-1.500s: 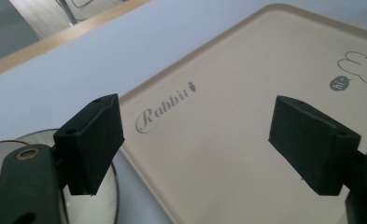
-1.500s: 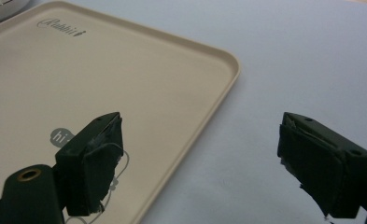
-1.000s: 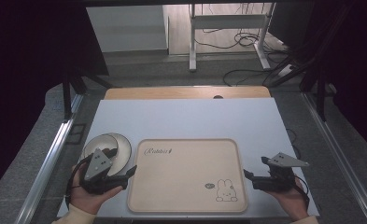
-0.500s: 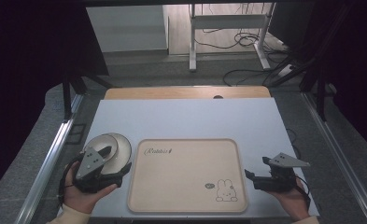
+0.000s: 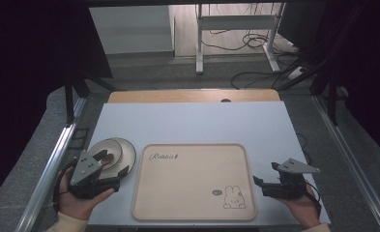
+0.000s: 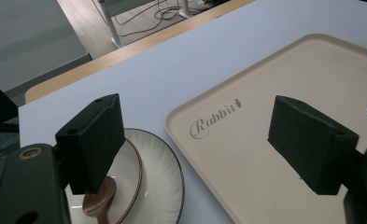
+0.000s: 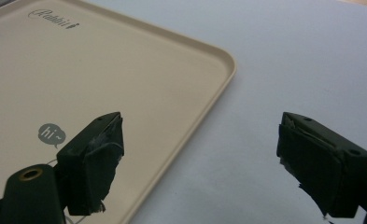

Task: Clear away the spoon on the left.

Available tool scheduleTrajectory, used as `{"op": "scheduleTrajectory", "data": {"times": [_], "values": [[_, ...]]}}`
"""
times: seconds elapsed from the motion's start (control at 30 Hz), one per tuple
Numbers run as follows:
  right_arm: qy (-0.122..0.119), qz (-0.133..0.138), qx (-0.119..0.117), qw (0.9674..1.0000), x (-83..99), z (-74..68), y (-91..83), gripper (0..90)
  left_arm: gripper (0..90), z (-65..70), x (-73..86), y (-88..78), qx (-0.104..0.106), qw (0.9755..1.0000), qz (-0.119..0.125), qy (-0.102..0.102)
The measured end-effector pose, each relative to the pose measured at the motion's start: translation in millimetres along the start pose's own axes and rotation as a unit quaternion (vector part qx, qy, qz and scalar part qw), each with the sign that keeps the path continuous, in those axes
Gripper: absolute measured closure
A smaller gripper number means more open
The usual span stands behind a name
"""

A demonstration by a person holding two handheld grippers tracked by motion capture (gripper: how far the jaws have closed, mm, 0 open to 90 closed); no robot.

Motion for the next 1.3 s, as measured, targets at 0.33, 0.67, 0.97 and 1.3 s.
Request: {"op": "scheduleTrajectory", "data": {"times": [0.33,0.67,0.97,1.3], "values": [[-0.001,0.001,0.001,1.0000,-0.1,0.7,-0.3,15.4,18.6,-9.4,4.8,-6.1,-0.012,0.9999,-0.003,-0.004],[-0.001,0.002,-0.003,1.0000,-0.9,-1.9,-0.1,15.4,19.3,-20.0,13.7,-13.1,-0.026,0.9996,-0.006,-0.005],[-0.002,-0.003,-0.003,1.0000,0.7,-2.3,1.2,15.4,19.4,-29.7,29.7,-10.8,-0.037,0.9990,-0.022,-0.014],[-0.005,-0.007,0.000,1.0000,1.9,-2.5,2.0,15.4,19.4,-39.9,47.8,-10.4,-0.053,0.9980,-0.031,-0.018]]}}
Point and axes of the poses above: each handheld gripper's, and its own axes: y roughly forward along the jaws, x roughly out of its underside, z roughly to its right, the point moved 7 cm from there along y, roughly forward along the jaws, and after that the axes turned 6 degrees about y, right-handed, at the moved point
